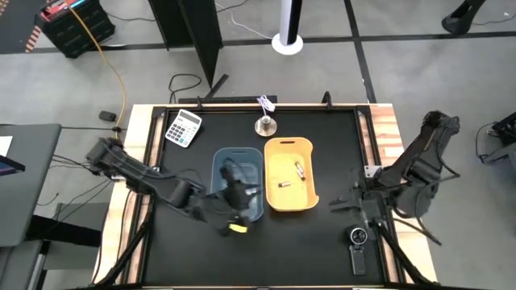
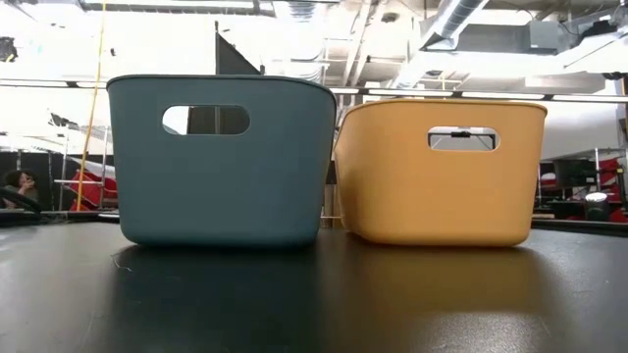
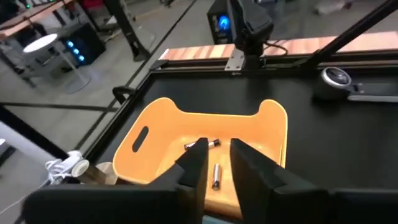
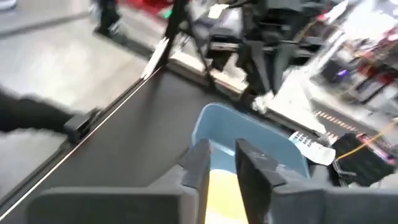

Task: Sort batteries
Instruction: Return to Home Position

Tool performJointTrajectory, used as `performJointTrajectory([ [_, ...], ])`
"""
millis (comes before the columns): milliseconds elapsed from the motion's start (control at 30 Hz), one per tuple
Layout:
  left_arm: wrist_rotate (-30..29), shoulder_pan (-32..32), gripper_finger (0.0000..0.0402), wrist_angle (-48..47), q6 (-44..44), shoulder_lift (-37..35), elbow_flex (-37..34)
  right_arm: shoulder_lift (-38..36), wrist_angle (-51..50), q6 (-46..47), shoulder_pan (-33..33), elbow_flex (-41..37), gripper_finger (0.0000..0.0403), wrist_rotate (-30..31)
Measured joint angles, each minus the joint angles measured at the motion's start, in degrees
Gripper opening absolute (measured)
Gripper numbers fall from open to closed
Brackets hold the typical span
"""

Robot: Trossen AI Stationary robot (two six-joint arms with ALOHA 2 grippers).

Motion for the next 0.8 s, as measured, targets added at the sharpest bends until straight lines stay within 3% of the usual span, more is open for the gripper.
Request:
performJointTrajectory([
  [267, 0.2, -2.3, 0.0004, 14.6, 1.1, -17.6, -24.6, -15.0, 30.4, -6.8, -1.9, -28.1, 0.0016, 7.1],
  [467, 0.2, -2.1, 0.0001, 26.7, 5.3, -28.7, -40.9, -22.4, 57.6, -16.5, -8.9, -44.7, 0.0009, 6.7],
  [600, 5.4, -0.7, 0.0001, 36.3, 10.4, -36.5, -50.6, -26.0, 65.5, -19.5, -16.3, -51.2, 0.0004, -0.8],
  [800, 15.6, 5.0, 0.0001, 43.5, 12.0, -48.4, -63.3, -30.6, 62.1, -12.2, -30.0, -55.0, 0.0001, -14.5],
])
